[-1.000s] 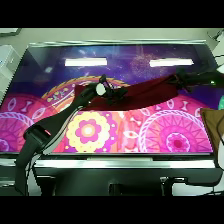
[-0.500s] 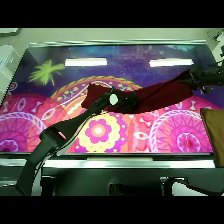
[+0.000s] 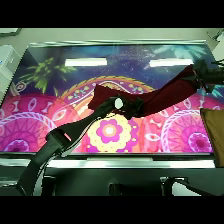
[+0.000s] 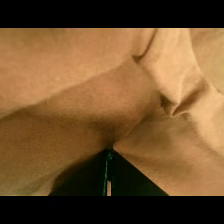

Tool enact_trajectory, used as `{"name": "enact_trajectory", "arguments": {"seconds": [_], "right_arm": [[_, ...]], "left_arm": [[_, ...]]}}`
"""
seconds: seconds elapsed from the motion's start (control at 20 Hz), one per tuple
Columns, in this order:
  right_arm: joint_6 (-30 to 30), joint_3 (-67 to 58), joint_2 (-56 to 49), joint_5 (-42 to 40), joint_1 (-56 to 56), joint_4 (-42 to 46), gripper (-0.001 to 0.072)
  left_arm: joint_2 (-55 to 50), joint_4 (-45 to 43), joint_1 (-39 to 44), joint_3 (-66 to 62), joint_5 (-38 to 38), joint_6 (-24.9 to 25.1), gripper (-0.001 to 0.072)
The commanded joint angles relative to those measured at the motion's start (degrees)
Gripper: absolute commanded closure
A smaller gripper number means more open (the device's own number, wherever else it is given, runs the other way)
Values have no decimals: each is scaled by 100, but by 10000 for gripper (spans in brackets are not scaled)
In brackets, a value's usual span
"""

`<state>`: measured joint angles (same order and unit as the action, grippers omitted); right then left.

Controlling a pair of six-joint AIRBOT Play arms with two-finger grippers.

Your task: Fold the clothes and pants, and hang the long-sleeved shirts on hangers.

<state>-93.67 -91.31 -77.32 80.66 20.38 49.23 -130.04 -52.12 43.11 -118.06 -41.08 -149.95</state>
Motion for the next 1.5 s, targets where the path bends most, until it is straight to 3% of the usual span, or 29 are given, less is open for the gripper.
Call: {"name": "enact_trajectory", "arguments": {"seconds": [0.0,0.3,0.55,1.0,1.45], "right_arm": [[-109,-4,17,-175,0,-61,682],[-439,2,-4,-573,-579,-153,683],[-1202,2,-299,-2009,-2100,-11,684],[-2420,-4,-1652,-4260,-4175,221,684],[-2485,-4,-2708,-5351,-4833,-485,680]], "left_arm": [[271,356,-227,-20,87,483,692],[1757,229,-1589,-15,-503,2387,692],[3001,-566,-2824,-13,-1709,3171,692],[4074,-662,-4282,-7,-2931,3906,690],[4089,-664,-4422,11,-3112,4072,689]]}}
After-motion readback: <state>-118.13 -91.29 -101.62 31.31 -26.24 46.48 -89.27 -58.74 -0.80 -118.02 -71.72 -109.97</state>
